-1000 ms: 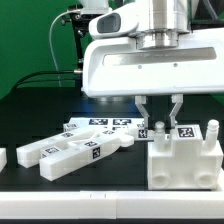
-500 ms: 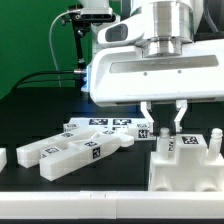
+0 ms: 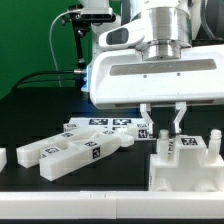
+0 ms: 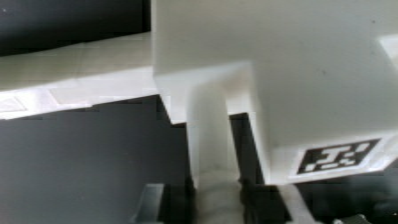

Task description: Assemble chair

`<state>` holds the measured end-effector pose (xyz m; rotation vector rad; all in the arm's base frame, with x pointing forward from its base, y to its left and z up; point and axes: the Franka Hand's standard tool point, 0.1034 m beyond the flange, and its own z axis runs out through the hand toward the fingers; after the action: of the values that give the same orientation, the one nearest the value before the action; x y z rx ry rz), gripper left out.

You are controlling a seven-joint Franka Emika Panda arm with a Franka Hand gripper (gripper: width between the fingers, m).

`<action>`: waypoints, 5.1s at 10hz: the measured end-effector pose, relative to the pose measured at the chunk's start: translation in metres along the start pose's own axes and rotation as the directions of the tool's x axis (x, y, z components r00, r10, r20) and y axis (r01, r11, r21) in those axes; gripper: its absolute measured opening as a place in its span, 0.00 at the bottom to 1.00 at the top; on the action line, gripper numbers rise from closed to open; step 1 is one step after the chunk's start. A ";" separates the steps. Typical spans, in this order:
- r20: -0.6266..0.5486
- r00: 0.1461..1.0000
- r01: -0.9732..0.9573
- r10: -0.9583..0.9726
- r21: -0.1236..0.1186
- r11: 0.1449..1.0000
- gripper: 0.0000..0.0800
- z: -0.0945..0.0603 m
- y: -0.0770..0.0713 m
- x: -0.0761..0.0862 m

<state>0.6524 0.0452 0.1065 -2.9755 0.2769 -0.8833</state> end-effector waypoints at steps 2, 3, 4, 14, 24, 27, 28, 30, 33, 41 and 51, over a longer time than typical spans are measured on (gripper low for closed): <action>0.024 1.000 0.012 -0.012 -0.003 1.000 0.24 0.001 0.001 -0.001; 0.060 0.998 0.021 -0.021 -0.005 1.000 0.47 0.001 0.004 0.009; 0.045 0.999 0.023 -0.023 -0.004 1.000 0.70 0.000 0.007 0.024; 0.635 0.772 0.021 0.011 -0.043 0.999 0.81 0.039 0.009 -0.005; 0.863 0.502 0.042 0.053 -0.085 0.995 0.49 0.049 0.017 -0.024; 0.857 0.513 0.047 0.041 -0.077 0.996 0.40 0.046 0.017 -0.019; 0.844 0.536 0.051 0.019 -0.055 0.997 0.40 0.034 0.015 -0.007; 0.722 0.691 0.038 -0.009 -0.025 0.999 0.40 0.013 0.012 0.004; 0.533 0.846 0.031 -0.016 -0.019 0.999 0.40 -0.002 0.015 -0.029; 0.149 0.987 0.060 -0.056 -0.021 0.998 0.41 0.029 0.010 -0.048; 0.148 0.986 0.078 -0.074 -0.018 0.997 0.41 0.028 0.011 -0.048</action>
Offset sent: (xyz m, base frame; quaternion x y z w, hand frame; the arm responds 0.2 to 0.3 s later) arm 0.0254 -0.0071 0.0199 0.0309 -0.0442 0.0050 0.9985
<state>0.6264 0.0425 0.0566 -3.0716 0.1718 -0.6656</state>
